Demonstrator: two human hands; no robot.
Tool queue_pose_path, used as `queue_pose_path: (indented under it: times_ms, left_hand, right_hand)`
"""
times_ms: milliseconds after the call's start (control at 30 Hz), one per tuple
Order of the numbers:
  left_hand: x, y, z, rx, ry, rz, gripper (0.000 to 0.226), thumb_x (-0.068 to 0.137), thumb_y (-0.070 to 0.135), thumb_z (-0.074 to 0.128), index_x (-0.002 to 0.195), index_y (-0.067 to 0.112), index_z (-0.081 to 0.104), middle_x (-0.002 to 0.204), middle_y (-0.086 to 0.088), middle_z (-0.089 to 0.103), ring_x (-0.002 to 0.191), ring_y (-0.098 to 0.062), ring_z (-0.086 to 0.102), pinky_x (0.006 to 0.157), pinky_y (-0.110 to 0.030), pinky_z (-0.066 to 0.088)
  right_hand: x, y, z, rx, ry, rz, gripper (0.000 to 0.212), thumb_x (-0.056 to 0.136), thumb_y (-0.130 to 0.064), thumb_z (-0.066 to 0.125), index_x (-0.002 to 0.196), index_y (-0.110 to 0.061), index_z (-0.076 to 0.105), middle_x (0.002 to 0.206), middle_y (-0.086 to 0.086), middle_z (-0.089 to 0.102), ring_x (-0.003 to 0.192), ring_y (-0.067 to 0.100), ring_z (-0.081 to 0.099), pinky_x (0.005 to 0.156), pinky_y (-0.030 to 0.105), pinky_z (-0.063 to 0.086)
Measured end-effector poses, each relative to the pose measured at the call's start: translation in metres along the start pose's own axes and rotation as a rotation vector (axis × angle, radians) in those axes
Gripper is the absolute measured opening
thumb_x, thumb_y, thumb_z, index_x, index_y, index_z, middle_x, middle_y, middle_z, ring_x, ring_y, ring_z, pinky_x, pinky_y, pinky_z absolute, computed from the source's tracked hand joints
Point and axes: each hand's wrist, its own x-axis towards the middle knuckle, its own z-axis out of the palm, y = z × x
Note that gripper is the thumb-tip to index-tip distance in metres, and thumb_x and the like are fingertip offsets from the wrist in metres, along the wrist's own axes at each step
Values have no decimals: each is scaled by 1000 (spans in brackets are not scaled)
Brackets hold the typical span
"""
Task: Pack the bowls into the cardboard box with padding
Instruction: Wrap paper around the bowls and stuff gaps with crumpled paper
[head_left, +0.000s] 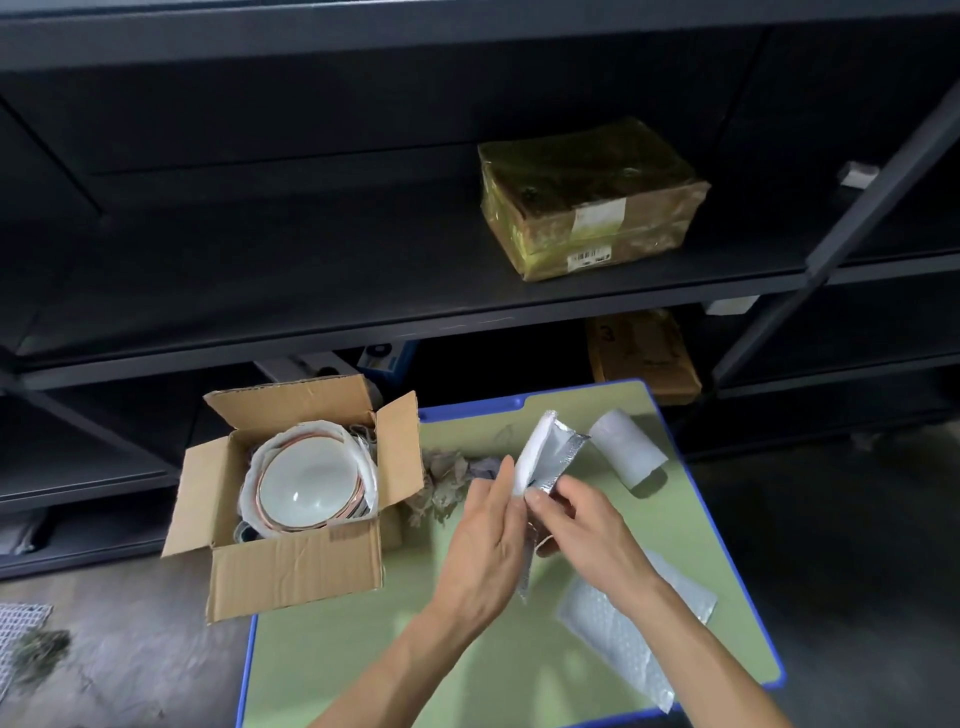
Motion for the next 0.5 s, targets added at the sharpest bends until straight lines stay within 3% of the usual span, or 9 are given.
queue_pose_path:
  times_ms: [67,167,233,333,500]
  left_hand:
    - [1,-1,-2,13,-4,-55,42,106,38,32,146,27,36,101,8,44,89,-7,53,84,-28,46]
    - [-1,-2,-4,18,12,-71,53,102,36,43,153,36,25,113,15,44,98,-1,55,83,-21,44]
    - [-2,-1,-6,-6,45,-35,47,99,29,52,142,40,38,117,18,53,106,1,55,88,-23,47]
    - [-6,1,-9,-84,45,-65,27,95,27,60,117,39,53,106,17,65,98,-4,63,83,-30,53]
    - [-11,2,-21,-162,31,-117,14,96,20,59,105,29,63,95,15,71,87,-5,67,77,-27,54]
  right_hand:
    - [-2,-1,1,39,-43,-10,31,98,-30,61,87,-2,60,78,12,69,75,23,69,69,36,61]
    - [-3,0,2,2,-69,-29,22,97,-27,62,89,-6,63,81,12,71,79,27,70,69,32,59]
    - [-1,2,3,-7,-33,-18,14,95,-19,61,88,-8,65,79,9,72,76,29,69,67,30,59]
    - [3,6,0,-21,5,-7,15,93,-15,62,89,0,63,78,13,70,66,21,65,66,29,59]
    - [5,4,-3,-15,-35,-22,9,94,-16,63,90,-8,65,79,8,73,68,15,66,66,28,57]
